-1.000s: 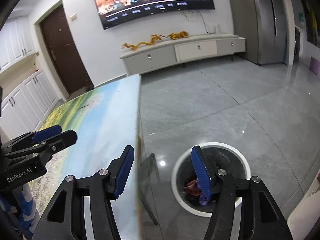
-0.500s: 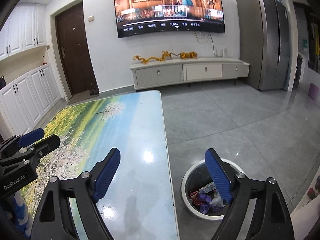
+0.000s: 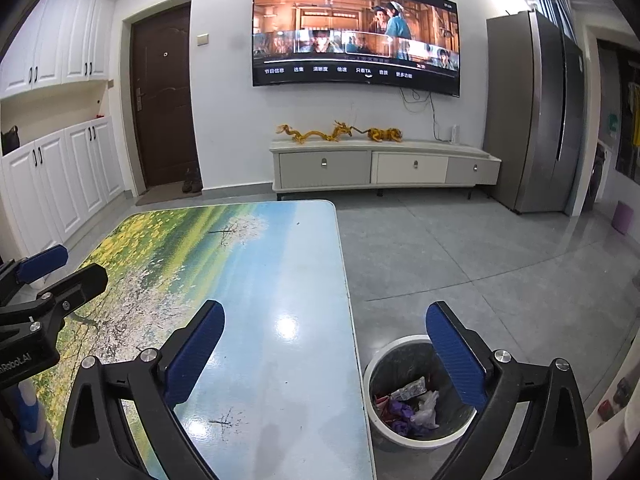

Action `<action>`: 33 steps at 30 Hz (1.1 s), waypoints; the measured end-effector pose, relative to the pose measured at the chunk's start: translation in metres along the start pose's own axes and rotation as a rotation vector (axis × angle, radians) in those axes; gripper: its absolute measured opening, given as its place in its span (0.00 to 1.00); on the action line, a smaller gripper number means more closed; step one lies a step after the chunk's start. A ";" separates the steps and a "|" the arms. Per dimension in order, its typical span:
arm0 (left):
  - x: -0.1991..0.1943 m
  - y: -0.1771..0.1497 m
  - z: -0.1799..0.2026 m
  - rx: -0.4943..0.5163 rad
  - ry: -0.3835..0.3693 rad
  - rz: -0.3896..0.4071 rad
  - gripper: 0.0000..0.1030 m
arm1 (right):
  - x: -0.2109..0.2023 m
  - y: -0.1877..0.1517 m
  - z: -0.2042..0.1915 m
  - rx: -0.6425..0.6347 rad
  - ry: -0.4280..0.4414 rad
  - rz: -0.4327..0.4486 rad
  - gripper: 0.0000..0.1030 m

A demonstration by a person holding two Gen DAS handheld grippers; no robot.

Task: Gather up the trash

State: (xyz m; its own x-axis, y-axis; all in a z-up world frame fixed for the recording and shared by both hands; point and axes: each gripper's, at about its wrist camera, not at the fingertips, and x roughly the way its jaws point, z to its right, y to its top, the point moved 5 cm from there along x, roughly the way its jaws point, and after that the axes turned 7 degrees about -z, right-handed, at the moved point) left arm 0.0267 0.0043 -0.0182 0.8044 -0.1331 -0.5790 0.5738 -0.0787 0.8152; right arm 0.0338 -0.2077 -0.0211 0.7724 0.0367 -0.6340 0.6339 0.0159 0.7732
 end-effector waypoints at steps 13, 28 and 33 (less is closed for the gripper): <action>0.002 -0.004 0.001 -0.012 -0.005 0.002 0.84 | -0.008 -0.004 0.000 0.008 -0.032 0.021 0.97; 0.008 -0.006 0.027 0.024 -0.040 -0.023 0.84 | -0.016 -0.011 0.025 0.031 -0.084 0.039 0.97; 0.007 -0.005 0.027 0.024 -0.040 -0.021 0.84 | -0.017 -0.011 0.030 0.036 -0.089 0.040 0.97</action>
State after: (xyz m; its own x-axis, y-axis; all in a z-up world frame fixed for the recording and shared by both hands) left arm 0.0254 -0.0229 -0.0262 0.7851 -0.1710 -0.5953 0.5862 -0.1051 0.8033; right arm 0.0153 -0.2385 -0.0192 0.7964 -0.0525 -0.6025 0.6024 -0.0197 0.7980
